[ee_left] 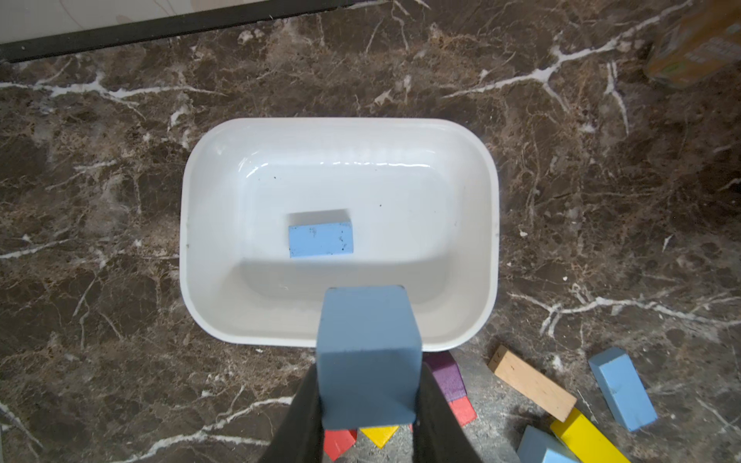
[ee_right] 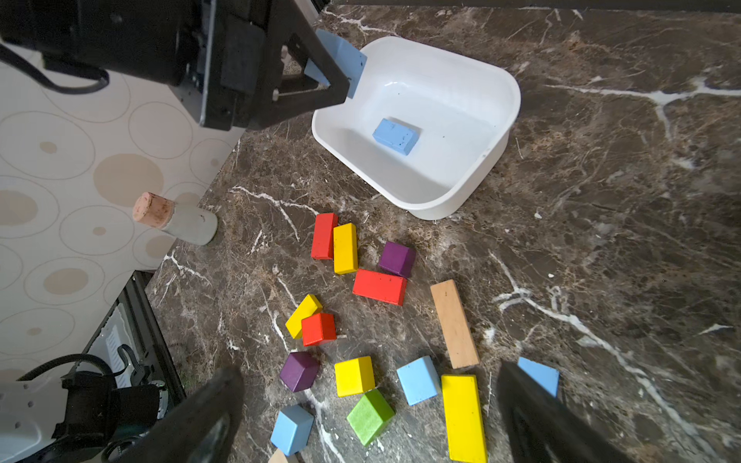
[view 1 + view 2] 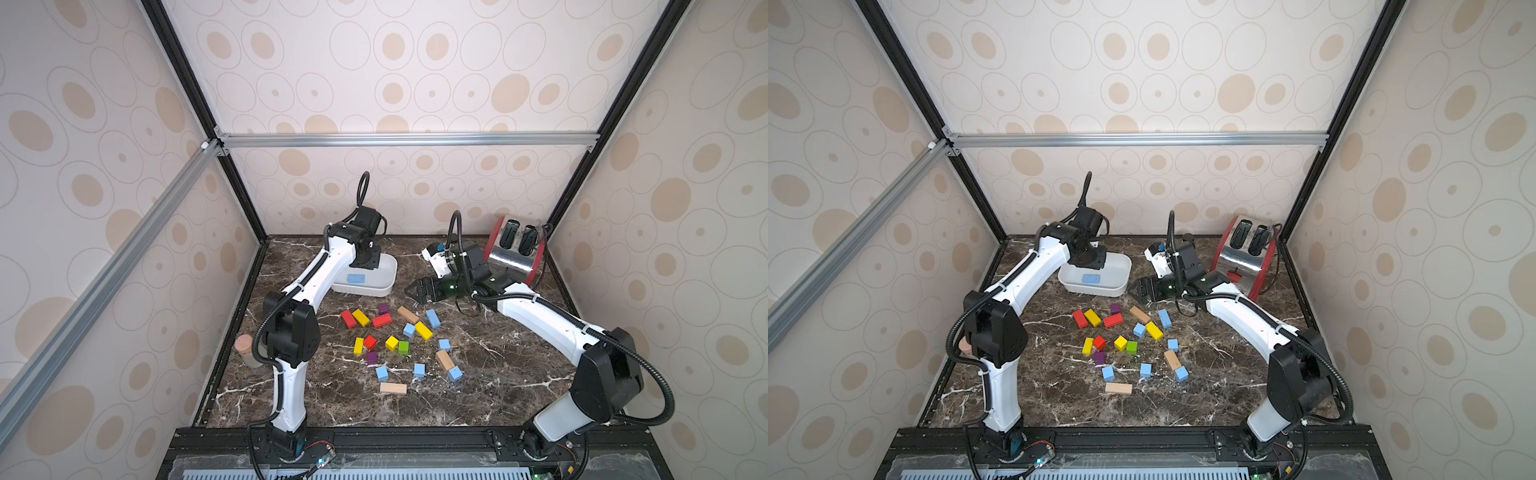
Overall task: Pick out the blue building blocks
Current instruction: Place the building block in the storage box.
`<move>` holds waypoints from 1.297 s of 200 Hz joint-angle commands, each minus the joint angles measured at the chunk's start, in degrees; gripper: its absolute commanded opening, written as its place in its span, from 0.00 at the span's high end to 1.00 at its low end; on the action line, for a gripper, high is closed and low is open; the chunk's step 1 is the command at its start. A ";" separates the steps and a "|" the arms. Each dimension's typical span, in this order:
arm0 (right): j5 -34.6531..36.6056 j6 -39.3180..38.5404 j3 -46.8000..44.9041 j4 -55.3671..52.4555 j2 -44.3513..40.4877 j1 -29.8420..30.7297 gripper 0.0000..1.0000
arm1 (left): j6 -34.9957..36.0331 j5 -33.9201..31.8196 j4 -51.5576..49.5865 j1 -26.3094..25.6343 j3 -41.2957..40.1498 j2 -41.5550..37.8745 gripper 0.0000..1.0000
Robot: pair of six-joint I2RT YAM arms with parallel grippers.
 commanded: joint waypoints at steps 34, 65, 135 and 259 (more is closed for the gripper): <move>-0.61 1.97 1.24 3.18 3.77 -0.96 0.00 | 1.01 -0.15 -2.26 1.65 4.97 5.25 1.00; -1.21 2.75 1.52 5.17 5.88 -0.99 0.00 | 0.73 0.18 -1.77 3.20 5.49 8.35 1.00; -3.67 3.71 2.59 8.26 10.95 -1.39 0.00 | 0.90 2.02 0.03 5.56 7.39 13.91 1.00; -9.16 4.97 0.90 13.96 15.28 -2.20 0.00 | -0.61 1.17 0.14 6.65 11.86 22.31 1.00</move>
